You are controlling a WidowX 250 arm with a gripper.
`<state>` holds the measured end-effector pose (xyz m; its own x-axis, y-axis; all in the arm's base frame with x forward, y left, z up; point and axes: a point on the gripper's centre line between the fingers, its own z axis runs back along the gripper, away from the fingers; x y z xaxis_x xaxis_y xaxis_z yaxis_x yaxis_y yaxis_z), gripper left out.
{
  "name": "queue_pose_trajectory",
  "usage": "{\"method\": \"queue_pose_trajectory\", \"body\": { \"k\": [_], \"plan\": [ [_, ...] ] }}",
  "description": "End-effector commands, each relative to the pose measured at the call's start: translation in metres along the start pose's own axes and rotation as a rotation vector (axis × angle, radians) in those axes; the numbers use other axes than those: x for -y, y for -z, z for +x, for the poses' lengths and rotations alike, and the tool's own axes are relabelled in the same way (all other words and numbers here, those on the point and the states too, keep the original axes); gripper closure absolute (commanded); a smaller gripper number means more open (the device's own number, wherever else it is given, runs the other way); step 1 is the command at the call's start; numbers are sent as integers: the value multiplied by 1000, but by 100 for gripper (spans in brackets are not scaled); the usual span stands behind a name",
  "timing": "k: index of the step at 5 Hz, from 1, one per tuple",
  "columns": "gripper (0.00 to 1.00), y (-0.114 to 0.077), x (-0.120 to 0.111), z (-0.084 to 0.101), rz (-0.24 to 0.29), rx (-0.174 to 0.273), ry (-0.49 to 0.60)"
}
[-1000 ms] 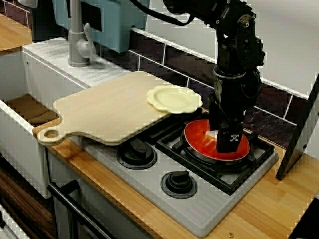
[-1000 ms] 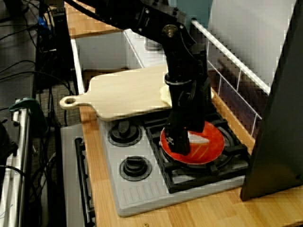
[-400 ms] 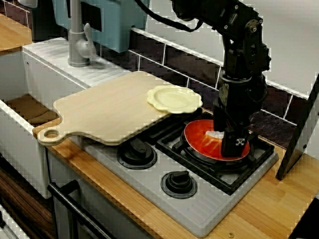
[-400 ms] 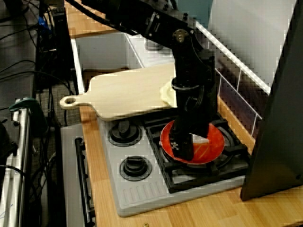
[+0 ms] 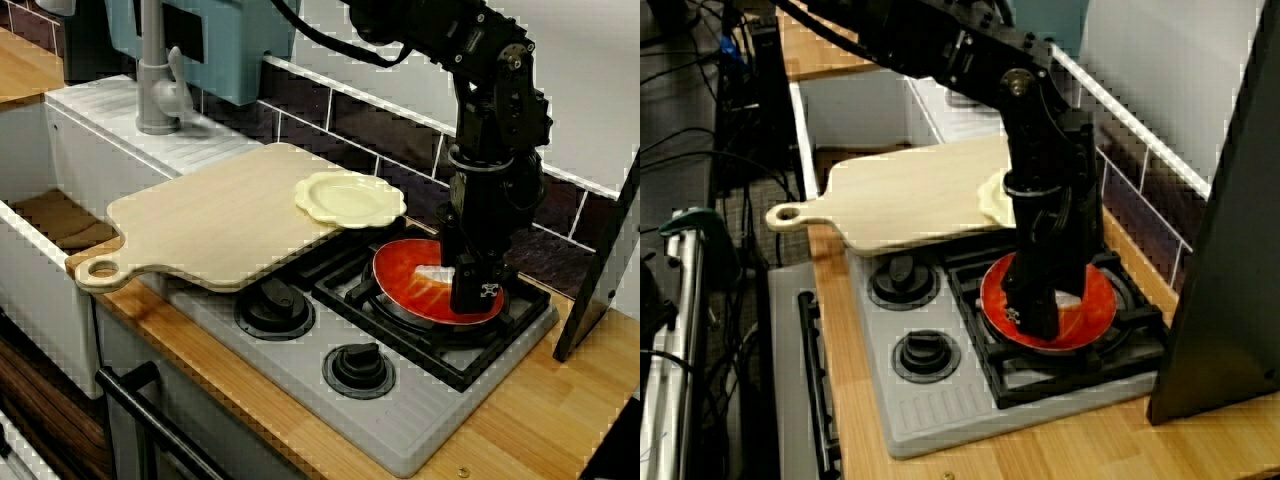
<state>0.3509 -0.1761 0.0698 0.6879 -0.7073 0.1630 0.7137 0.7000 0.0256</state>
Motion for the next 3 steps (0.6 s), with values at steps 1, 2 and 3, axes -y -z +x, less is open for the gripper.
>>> {"method": "queue_pose_trajectory", "body": {
  "k": [1,2,3],
  "plan": [
    [100,-56,-11,-18,-11,89,-28],
    [100,-85,-21,-22,-21,128,-54],
    [100,-107,-33,-34,-29,167,-85]
  ]
}}
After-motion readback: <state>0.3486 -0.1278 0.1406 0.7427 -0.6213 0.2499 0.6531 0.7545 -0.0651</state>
